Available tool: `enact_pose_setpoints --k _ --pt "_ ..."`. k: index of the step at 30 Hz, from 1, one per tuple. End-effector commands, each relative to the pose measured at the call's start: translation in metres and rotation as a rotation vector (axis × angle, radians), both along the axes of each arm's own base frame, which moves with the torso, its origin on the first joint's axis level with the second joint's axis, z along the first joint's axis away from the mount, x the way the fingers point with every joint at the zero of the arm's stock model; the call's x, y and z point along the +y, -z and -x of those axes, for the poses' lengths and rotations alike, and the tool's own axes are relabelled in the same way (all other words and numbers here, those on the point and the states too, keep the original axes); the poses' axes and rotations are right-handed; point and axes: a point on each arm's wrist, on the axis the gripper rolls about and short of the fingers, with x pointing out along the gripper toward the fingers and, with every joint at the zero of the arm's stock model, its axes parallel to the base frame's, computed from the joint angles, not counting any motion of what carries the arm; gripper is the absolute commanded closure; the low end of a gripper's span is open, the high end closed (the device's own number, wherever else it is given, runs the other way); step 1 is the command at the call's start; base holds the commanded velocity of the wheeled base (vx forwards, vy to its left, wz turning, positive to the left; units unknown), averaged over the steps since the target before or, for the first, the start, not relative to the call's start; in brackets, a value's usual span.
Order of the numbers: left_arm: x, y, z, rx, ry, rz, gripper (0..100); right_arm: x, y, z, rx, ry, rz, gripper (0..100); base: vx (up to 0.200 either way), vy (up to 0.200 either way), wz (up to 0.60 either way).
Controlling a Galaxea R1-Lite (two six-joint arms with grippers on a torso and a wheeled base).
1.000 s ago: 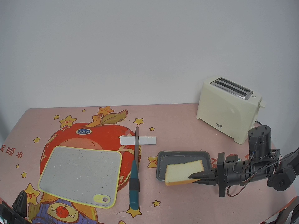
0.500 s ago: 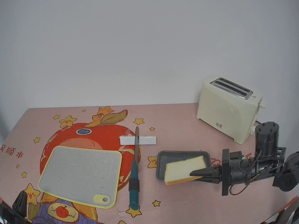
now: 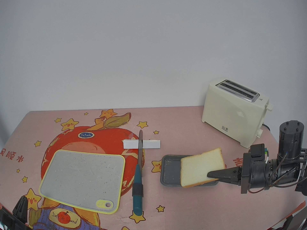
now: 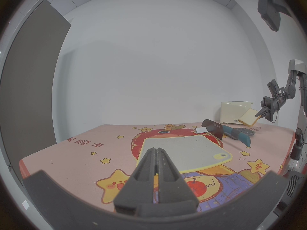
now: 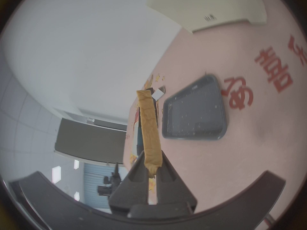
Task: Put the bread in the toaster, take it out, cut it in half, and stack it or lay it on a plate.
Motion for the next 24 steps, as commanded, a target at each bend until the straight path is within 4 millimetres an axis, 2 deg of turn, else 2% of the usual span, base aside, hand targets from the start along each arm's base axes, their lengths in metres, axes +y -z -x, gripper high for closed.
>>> enact_pose_setpoints --k 1,6,10,13,16,24 --pt "0.0 0.004 -0.001 0.017 0.001 0.0 100 0.002 0.006 0.015 -0.168 -0.003 0.158 100 0.0 0.0 0.0" --pt "0.0 0.004 -0.001 0.017 -0.001 0.0 100 0.002 0.004 0.016 -0.255 0.001 0.221 100 0.0 0.0 0.0" --pt "0.0 0.004 -0.001 0.017 -0.001 0.0 100 -0.006 -0.006 0.016 -0.397 0.002 0.271 100 0.0 0.0 0.0" --pt "0.0 0.004 -0.001 0.017 0.001 0.0 100 -0.014 -0.014 0.011 -0.465 0.038 0.285 100 0.0 0.0 0.0" --pt "0.0 0.004 -0.001 0.017 -0.001 0.0 100 -0.028 -0.033 0.007 -0.566 0.135 0.247 100 0.0 0.0 0.0" --pt "0.0 0.004 -0.001 0.017 -0.001 0.0 100 -0.057 -0.052 0.003 -0.719 0.207 0.301 100 0.0 0.0 0.0"
